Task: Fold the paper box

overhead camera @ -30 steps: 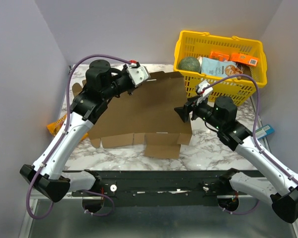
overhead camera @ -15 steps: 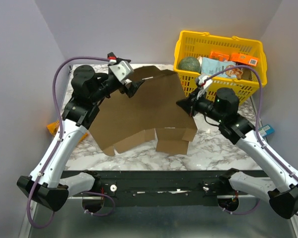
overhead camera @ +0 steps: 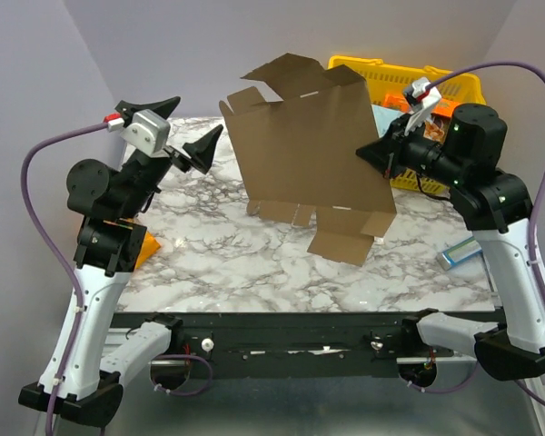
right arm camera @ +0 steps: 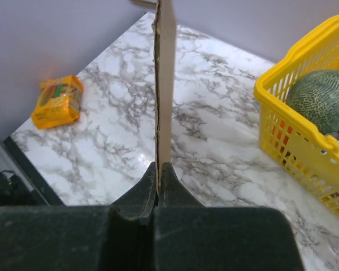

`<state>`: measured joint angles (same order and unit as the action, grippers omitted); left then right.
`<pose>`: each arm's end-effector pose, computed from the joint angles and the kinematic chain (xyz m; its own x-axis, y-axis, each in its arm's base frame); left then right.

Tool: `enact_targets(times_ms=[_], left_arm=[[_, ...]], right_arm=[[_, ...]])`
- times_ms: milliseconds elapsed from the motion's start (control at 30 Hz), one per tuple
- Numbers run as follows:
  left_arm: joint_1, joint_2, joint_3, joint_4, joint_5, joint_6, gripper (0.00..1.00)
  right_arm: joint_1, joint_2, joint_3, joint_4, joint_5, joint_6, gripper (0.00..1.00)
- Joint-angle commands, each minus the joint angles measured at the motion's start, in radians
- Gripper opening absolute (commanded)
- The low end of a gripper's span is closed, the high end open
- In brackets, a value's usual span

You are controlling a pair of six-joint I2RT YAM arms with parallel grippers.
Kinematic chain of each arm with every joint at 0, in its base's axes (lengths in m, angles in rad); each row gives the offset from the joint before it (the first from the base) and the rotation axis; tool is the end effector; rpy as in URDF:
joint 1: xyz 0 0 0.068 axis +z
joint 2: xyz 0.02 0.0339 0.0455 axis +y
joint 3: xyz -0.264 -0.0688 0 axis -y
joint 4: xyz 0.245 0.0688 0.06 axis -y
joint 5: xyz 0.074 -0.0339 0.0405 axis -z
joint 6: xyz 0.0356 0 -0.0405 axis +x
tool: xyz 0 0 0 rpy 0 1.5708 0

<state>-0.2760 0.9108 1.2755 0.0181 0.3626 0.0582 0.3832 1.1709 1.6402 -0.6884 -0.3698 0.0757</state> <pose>0.1555 -0.0572 0.5056 0.3920 -0.0545 -0.9183 0.5495 0.8145 0.1862 0.1930 0.0917 0.4977 -0.2521 -0.0256 -0.9674 -0.6586 0.7369 0.1522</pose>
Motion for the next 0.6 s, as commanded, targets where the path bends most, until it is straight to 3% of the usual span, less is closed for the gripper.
enact_targets(times_ms=[0, 133, 333, 400, 567], left_arm=[[0.011, -0.029, 0.073, -0.052, -0.063, -0.119, 0.99], [0.011, -0.050, 0.082, -0.053, -0.034, -0.158, 0.99], [0.011, -0.064, 0.071, -0.047, -0.042, -0.164, 0.99], [0.011, -0.056, 0.061, -0.037, -0.030, -0.181, 0.99], [0.011, -0.017, 0.007, 0.020, 0.042, -0.225, 0.99]], right_arm=[[-0.023, -0.011, 0.087, -0.227, -0.156, 0.036, 0.01], [-0.044, -0.011, 0.128, -0.322, -0.302, 0.038, 0.01], [-0.078, -0.007, 0.142, -0.372, -0.380, 0.027, 0.01], [-0.078, 0.015, 0.139, -0.408, -0.351, 0.006, 0.00], [-0.076, 0.107, 0.104, -0.456, -0.065, -0.059, 0.01]])
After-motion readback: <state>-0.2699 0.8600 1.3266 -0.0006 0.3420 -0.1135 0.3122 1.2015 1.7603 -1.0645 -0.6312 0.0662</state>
